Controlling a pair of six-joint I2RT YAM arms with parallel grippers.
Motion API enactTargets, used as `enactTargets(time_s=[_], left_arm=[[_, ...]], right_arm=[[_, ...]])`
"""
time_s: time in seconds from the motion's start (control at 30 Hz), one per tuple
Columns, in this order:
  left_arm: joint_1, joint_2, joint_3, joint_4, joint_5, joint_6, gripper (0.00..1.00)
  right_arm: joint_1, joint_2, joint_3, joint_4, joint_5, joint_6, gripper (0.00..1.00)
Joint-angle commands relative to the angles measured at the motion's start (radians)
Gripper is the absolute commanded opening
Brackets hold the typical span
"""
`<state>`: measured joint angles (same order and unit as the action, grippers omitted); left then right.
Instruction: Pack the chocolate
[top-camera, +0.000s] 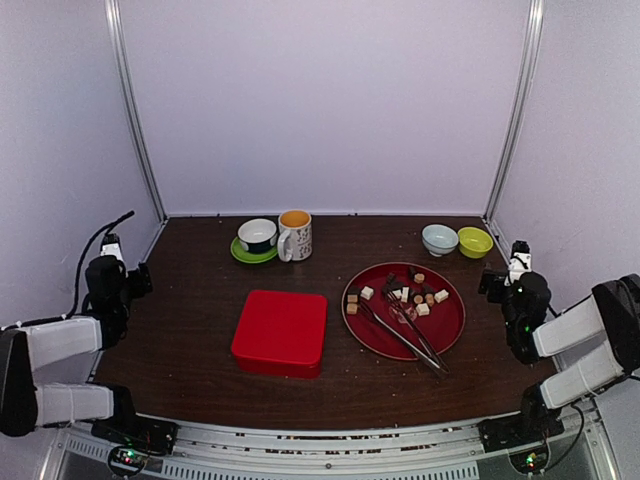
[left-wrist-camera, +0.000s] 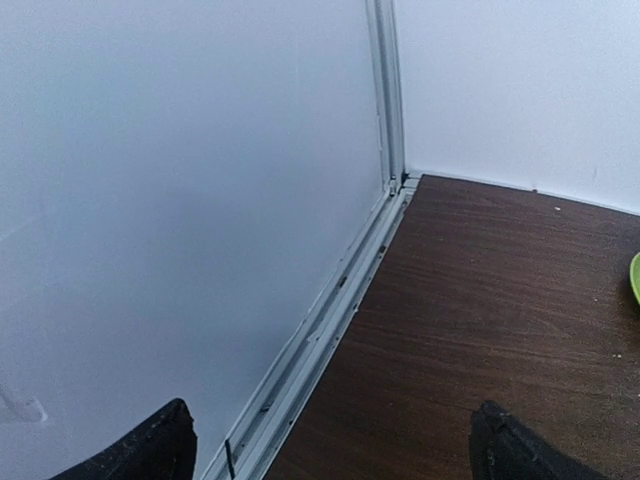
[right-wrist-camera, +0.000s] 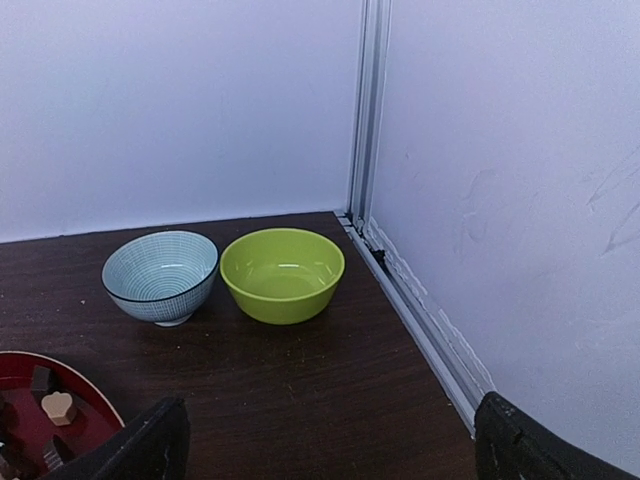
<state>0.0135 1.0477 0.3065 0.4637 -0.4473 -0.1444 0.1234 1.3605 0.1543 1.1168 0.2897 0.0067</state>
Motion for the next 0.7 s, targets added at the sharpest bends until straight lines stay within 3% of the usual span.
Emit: enactTargets(time_s=[0.0, 0.13, 0.4, 0.43, 0.5, 0.67], left_arm=[[0.011, 0.087, -0.057, 0.323, 0.152, 0.056, 0.98], [0.013, 0.164, -0.032, 0.400, 0.209, 0.091, 0.98], [0.012, 0.247, 0.095, 0.281, 0.289, 0.150, 0.93], [0.012, 0.253, 0.084, 0.308, 0.312, 0.175, 0.91], [0.013, 0.375, -0.006, 0.628, 0.354, 0.201, 0.93], [0.012, 0.374, 0.019, 0.541, 0.321, 0.186, 0.97]], right_arm=[[-0.014, 0.006, 0.081, 0.017, -0.066, -0.005, 1.00], [-0.014, -0.001, 0.082, 0.005, -0.058, 0.000, 1.00], [-0.014, -0.004, 0.086, -0.013, -0.058, 0.004, 1.00], [-0.014, -0.002, 0.084, -0.008, -0.058, 0.003, 1.00], [-0.014, -0.002, 0.084, -0.007, -0.059, 0.002, 1.00], [-0.016, -0.001, 0.084, -0.006, -0.059, 0.002, 1.00]])
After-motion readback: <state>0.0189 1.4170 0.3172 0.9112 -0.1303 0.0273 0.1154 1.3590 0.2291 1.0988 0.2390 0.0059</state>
